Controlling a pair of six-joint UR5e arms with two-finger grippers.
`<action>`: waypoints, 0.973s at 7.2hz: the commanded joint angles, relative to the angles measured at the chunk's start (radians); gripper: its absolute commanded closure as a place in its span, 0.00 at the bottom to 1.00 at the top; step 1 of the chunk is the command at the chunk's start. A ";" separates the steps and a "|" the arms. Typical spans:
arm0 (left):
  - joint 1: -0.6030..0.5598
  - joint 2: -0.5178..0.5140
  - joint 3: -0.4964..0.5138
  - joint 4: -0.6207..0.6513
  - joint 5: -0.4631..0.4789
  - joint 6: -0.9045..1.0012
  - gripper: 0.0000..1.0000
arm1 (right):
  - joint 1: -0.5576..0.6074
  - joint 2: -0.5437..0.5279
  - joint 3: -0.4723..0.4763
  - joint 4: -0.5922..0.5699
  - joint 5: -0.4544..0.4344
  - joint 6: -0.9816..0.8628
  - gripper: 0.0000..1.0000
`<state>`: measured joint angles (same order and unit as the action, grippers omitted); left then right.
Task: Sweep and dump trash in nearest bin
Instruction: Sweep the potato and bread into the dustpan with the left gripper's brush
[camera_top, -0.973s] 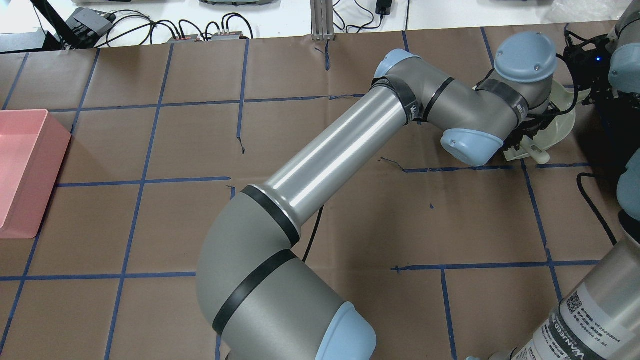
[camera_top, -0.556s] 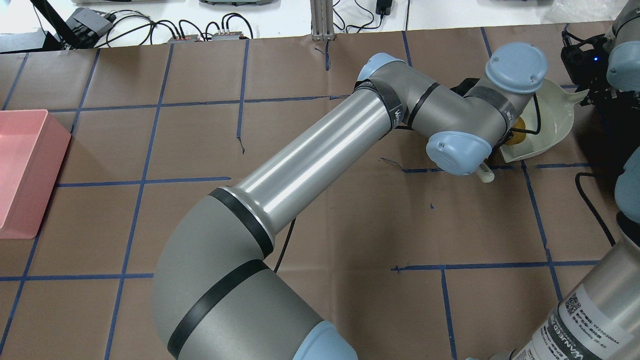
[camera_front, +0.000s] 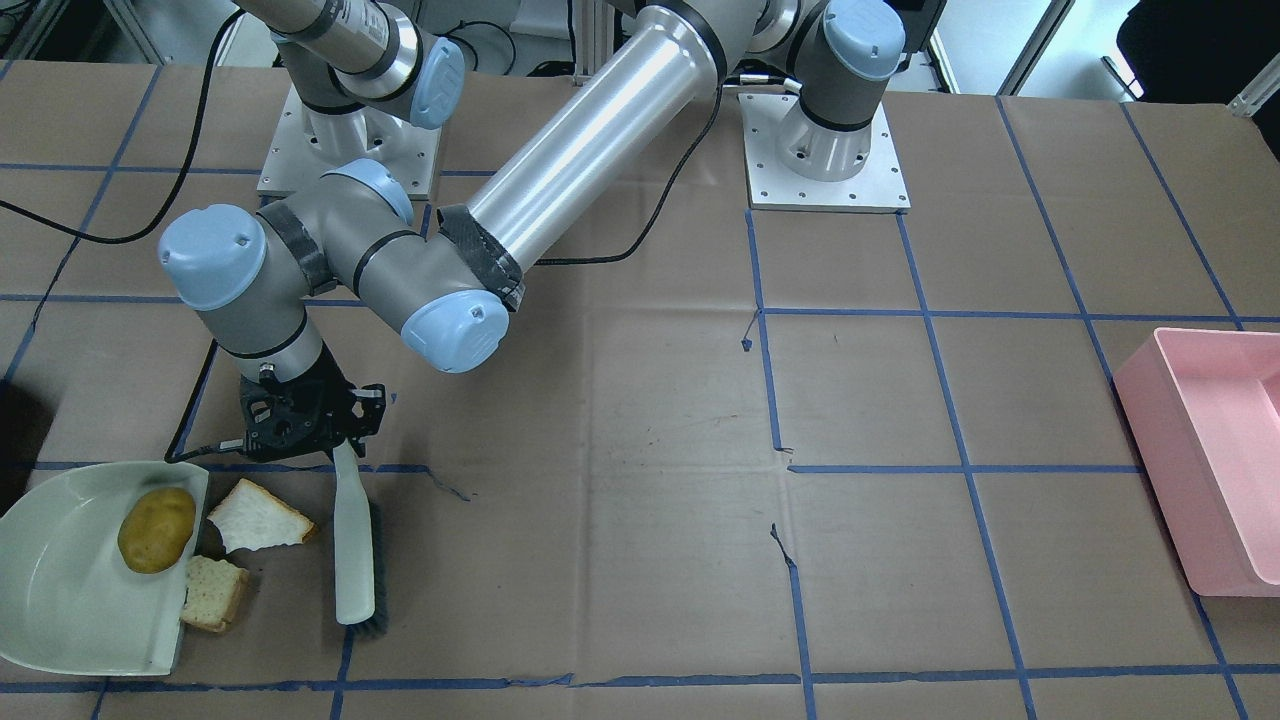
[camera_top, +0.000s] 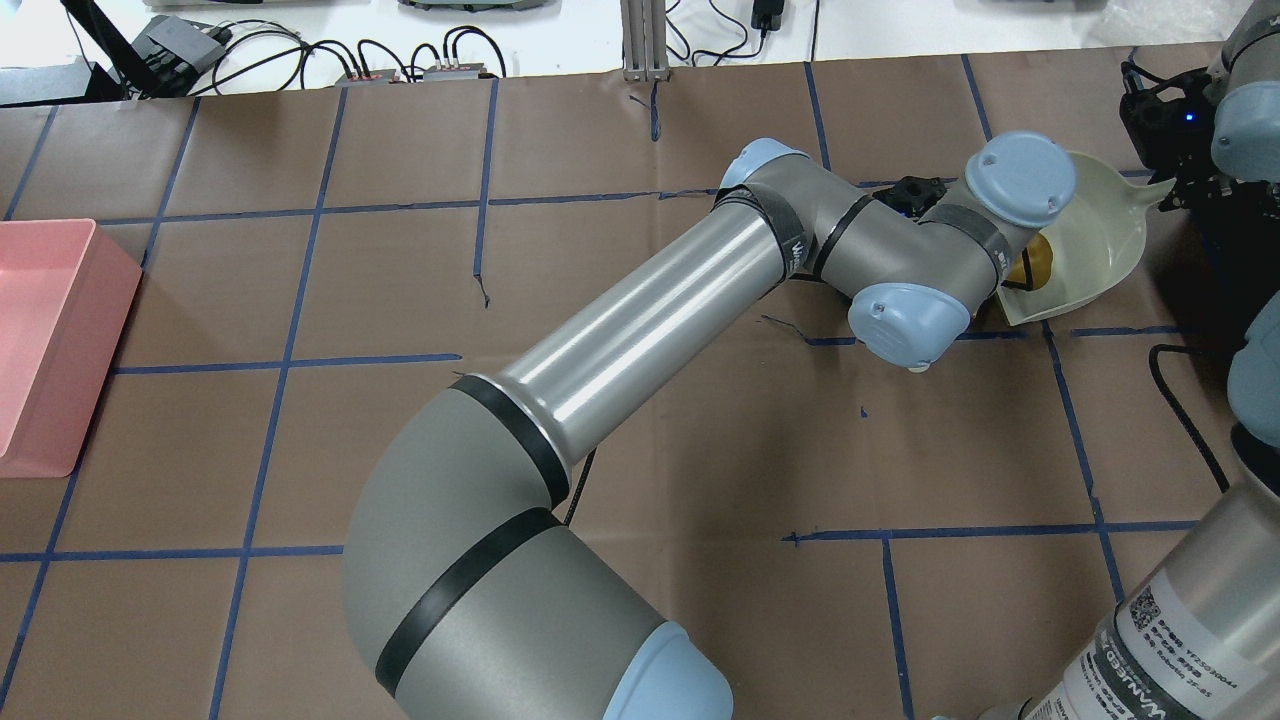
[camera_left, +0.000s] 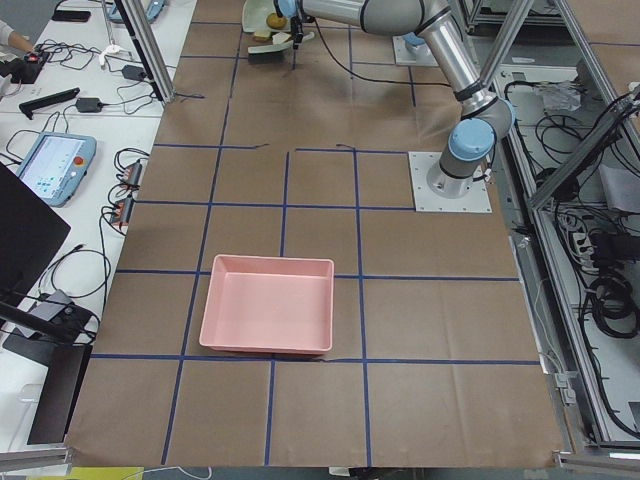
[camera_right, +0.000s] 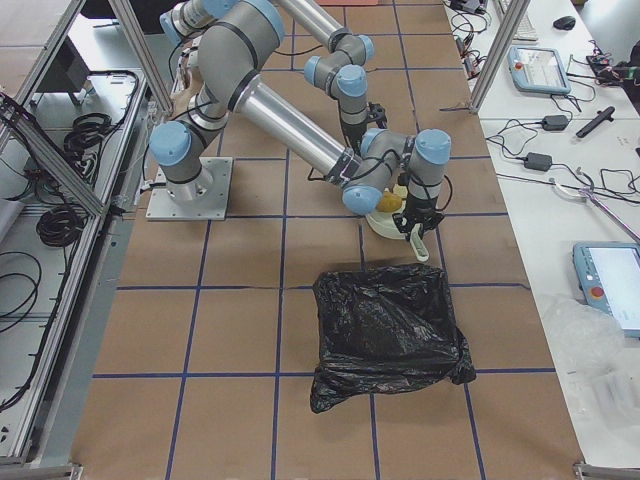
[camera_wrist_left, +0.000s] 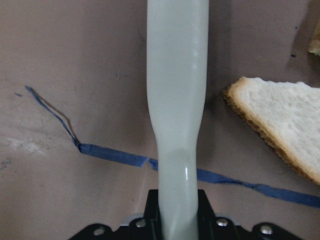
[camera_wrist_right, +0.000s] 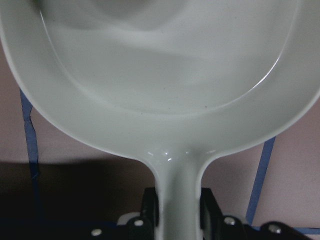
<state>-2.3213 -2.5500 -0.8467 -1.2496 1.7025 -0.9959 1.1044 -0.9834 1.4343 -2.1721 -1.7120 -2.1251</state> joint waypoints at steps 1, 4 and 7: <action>-0.007 -0.077 0.119 0.034 -0.131 -0.047 1.00 | -0.001 0.000 0.000 0.000 0.000 0.001 1.00; -0.042 -0.098 0.152 0.100 -0.233 -0.072 1.00 | 0.000 0.000 0.001 0.000 0.000 0.002 1.00; -0.043 -0.111 0.158 0.241 -0.346 -0.109 1.00 | 0.000 0.002 0.001 0.002 0.002 0.002 1.00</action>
<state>-2.3641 -2.6549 -0.6920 -1.0604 1.3939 -1.0966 1.1044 -0.9827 1.4357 -2.1718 -1.7110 -2.1230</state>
